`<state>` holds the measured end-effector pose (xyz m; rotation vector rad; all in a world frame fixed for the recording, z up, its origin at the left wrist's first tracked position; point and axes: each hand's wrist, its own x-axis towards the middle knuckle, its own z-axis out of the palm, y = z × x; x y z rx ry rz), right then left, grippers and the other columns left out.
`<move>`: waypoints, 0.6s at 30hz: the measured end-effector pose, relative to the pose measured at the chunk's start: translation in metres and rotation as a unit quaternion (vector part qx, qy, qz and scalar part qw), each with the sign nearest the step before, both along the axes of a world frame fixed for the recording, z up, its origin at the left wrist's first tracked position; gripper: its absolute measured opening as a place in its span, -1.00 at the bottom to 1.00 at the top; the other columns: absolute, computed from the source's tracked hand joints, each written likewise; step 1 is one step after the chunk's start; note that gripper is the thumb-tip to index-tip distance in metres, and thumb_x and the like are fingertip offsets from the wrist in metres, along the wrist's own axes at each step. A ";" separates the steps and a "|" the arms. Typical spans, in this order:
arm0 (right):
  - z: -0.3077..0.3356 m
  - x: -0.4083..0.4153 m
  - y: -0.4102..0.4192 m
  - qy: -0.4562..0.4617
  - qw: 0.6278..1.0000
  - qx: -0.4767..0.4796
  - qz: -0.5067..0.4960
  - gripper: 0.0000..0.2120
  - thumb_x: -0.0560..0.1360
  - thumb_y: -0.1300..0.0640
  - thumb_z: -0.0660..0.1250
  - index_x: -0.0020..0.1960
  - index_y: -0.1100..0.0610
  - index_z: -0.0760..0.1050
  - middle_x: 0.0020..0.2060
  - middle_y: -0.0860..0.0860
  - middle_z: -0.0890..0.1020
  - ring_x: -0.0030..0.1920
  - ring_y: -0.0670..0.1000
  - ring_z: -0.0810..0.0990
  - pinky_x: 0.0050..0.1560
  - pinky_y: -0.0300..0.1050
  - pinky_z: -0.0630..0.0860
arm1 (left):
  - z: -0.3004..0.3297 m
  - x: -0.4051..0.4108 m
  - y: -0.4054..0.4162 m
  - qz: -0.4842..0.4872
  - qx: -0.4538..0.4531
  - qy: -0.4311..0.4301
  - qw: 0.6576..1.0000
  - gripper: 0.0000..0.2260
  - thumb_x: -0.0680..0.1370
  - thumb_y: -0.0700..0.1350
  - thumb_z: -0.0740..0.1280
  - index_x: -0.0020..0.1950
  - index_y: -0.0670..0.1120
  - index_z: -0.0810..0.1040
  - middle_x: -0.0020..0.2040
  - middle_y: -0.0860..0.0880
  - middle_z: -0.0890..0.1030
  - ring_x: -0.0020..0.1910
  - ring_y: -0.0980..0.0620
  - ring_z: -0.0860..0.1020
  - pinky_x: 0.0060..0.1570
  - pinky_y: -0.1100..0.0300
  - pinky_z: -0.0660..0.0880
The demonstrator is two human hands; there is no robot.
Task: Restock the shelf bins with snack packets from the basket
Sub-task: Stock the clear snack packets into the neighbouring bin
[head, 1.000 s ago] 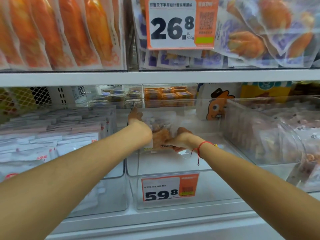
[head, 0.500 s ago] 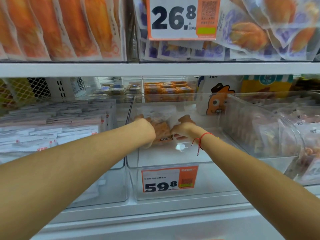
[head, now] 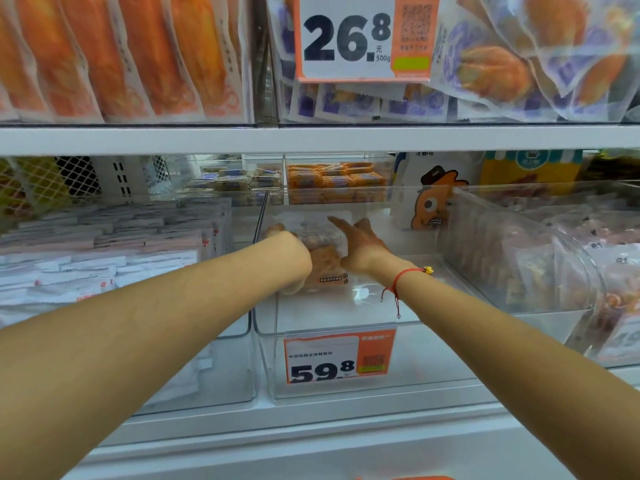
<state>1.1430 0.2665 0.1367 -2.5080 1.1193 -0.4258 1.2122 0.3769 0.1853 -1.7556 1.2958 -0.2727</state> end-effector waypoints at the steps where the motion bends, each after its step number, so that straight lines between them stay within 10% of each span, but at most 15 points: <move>1: -0.001 -0.001 -0.001 0.011 1.000 0.007 0.005 -0.21 0.48 0.22 0.36 0.52 -0.15 0.00 0.42 0.13 0.14 0.26 0.28 0.41 0.20 0.06 0.51 | 0.001 0.000 0.000 0.001 -0.007 0.009 1.000 -0.49 0.64 -0.11 0.06 0.56 -0.07 -0.04 0.55 -0.09 0.05 0.52 -0.11 0.07 0.41 -0.01 0.16; 6: 0.002 -0.008 0.004 -0.013 0.988 -0.155 -0.027 -0.24 0.43 0.14 0.42 0.49 -0.04 0.07 0.43 0.11 0.17 0.36 0.18 0.27 0.20 0.04 0.44 | -0.005 0.008 -0.004 0.009 -0.004 0.006 1.000 -0.52 0.63 -0.10 0.09 0.55 -0.05 0.07 0.52 -0.09 0.12 0.49 -0.10 0.14 0.43 -0.01 0.19; 9: 0.010 -0.011 0.013 -0.063 0.967 -0.244 -0.029 -0.63 0.44 0.16 0.39 0.21 0.04 0.41 0.18 0.05 0.51 0.15 0.12 0.50 -0.04 -0.06 0.47 | -0.004 0.008 -0.001 0.012 0.001 0.013 1.000 -0.53 0.64 -0.09 0.06 0.55 -0.03 0.09 0.53 -0.08 0.14 0.50 -0.09 0.13 0.43 0.01 0.15; 14: 0.007 -0.008 0.020 0.077 0.981 -0.174 0.043 -0.89 0.43 0.02 0.34 -0.07 -0.01 0.58 -0.07 -0.01 0.59 -0.11 0.08 0.50 -0.15 -0.12 0.45 | -0.004 0.003 0.000 -0.048 -0.013 -0.034 0.998 -0.56 0.64 -0.05 0.04 0.52 -0.06 0.14 0.51 -0.07 0.20 0.49 -0.07 0.13 0.43 0.04 0.08; 18: 0.005 -0.007 0.017 0.127 0.983 -0.111 0.072 -0.67 0.47 0.04 0.33 0.22 0.07 0.49 0.11 0.06 0.47 0.10 0.12 0.49 -0.04 -0.06 0.44 | -0.008 0.006 -0.003 -0.041 -0.024 0.003 0.999 -0.56 0.64 -0.07 0.03 0.53 -0.06 0.14 0.51 -0.10 0.17 0.50 -0.08 0.10 0.45 0.00 -0.01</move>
